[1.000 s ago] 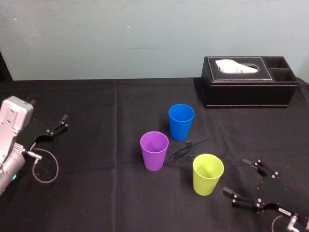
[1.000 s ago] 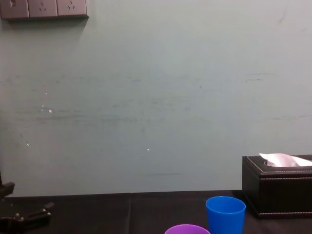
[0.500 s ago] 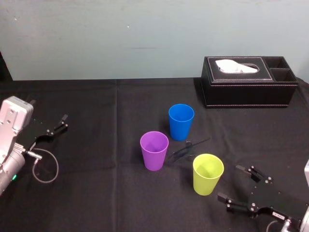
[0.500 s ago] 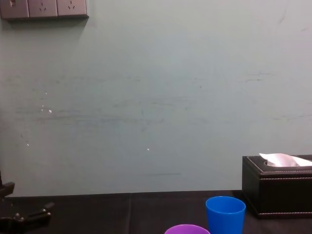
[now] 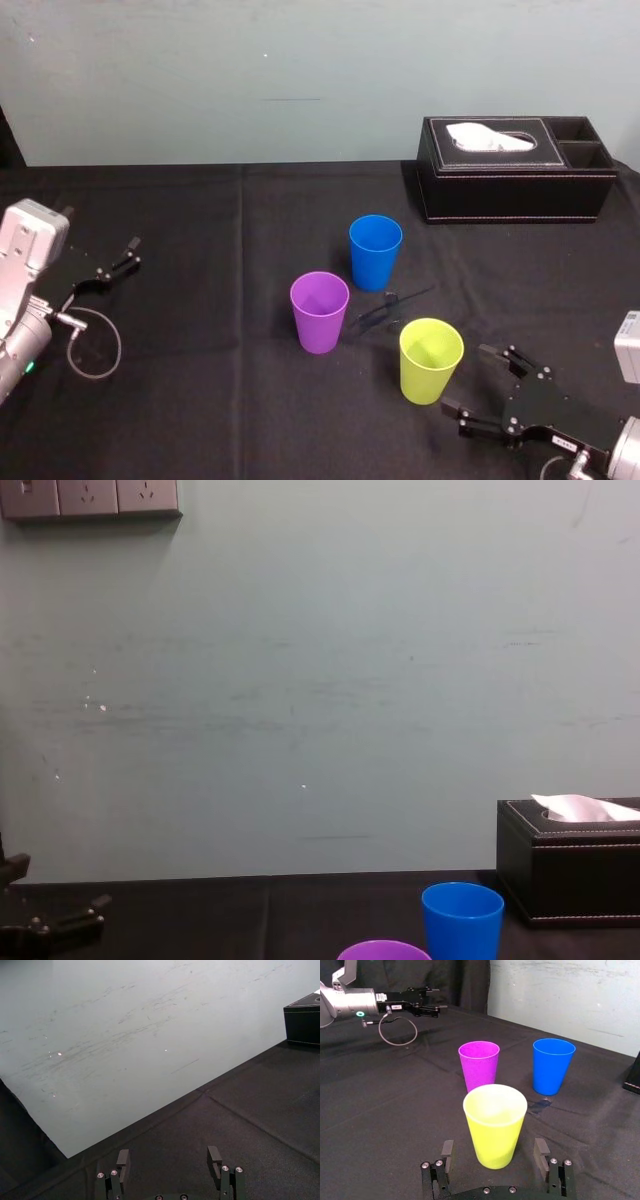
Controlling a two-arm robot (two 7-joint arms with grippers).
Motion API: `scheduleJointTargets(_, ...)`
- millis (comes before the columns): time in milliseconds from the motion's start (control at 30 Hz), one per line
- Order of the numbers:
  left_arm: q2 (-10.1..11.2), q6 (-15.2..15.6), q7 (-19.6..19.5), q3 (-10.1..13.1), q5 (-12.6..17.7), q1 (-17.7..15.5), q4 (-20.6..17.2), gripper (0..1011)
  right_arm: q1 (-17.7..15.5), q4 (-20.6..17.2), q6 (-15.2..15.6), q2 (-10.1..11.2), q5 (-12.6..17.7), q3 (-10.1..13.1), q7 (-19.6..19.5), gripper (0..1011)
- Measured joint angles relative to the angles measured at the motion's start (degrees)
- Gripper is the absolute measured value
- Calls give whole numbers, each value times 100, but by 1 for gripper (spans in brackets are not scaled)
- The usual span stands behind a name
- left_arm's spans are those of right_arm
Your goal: Stack the three plastic cups sequentially using one hand.
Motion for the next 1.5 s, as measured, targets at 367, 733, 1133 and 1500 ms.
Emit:
scheduleJointTargets(367,0,0,0,0,0,0,0,1010,82,26,69,-40,60,-54,28,1004)
scheduleJointTargets(733,0,0,0,0,0,0,0,1010,244,61,94,-104,42,-167,33,1004)
scheduleJointTargets(1133,0,0,0,0,0,0,0,1010,468,174,82,-202,-110,-315,0,1004)
scheduleJointTargets(1500,0,0,0,0,0,0,0,1010,695,350,105,-324,-221,-435,-43,1004)
